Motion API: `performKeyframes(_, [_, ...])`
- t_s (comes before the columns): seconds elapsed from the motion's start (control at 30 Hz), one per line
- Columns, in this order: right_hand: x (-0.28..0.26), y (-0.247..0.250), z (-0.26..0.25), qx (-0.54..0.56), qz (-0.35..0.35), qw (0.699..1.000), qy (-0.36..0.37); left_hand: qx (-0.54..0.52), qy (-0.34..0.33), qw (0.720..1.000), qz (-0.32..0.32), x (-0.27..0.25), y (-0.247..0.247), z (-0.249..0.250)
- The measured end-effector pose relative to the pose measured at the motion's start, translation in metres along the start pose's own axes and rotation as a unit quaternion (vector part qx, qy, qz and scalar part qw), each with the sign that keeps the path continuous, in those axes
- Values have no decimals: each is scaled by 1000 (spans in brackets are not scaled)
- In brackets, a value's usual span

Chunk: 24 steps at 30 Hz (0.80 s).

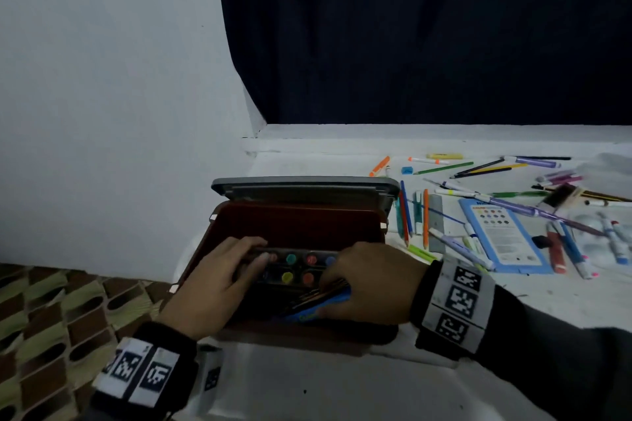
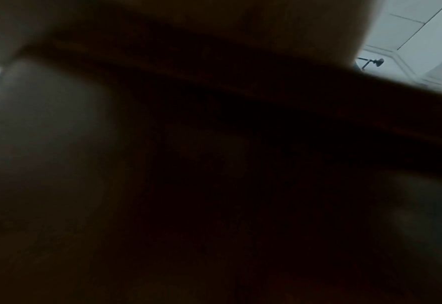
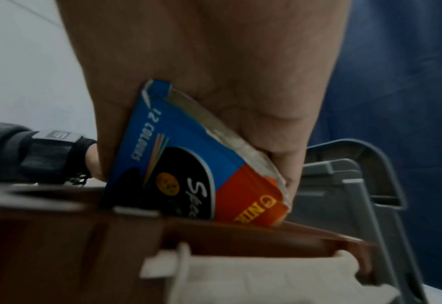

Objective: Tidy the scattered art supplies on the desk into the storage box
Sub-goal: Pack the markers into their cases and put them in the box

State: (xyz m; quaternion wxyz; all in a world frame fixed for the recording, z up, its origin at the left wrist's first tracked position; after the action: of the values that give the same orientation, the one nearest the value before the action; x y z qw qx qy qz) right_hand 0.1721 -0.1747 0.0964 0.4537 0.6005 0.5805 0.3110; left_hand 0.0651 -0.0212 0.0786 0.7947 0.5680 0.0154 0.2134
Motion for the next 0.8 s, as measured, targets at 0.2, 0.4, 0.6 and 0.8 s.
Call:
performKeyframes(0.2, [19, -30, 2, 29, -56, 998, -23, -7, 4, 1000, 8, -3, -1, 2])
performKeyframes(0.4, [29, -51, 11, -4, -78, 995, -55, -21, -10, 1000, -15, -3, -3, 3])
performKeyframes(0.6, [27, -59, 16, -68, -144, 983, -86, -26, -28, 999, -16, -2, -4, 6])
performKeyframes(0.8, [20, -26, 5, 62, 69, 996, -7, -39, -41, 998, 3, -3, 0, 12])
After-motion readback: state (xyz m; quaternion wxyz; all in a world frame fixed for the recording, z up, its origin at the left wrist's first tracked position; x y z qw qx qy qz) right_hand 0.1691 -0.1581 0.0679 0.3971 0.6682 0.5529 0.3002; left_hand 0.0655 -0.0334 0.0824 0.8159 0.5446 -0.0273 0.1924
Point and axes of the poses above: each hand's wrist, its own x-axis towards the middle knuckle, its own y-axis out of the back of the hand, z = x × y, the point moved 8 cm from there along x, towards the middle knuckle, and after that the axes turned 10 degrees about x, right-handed, at the moved point
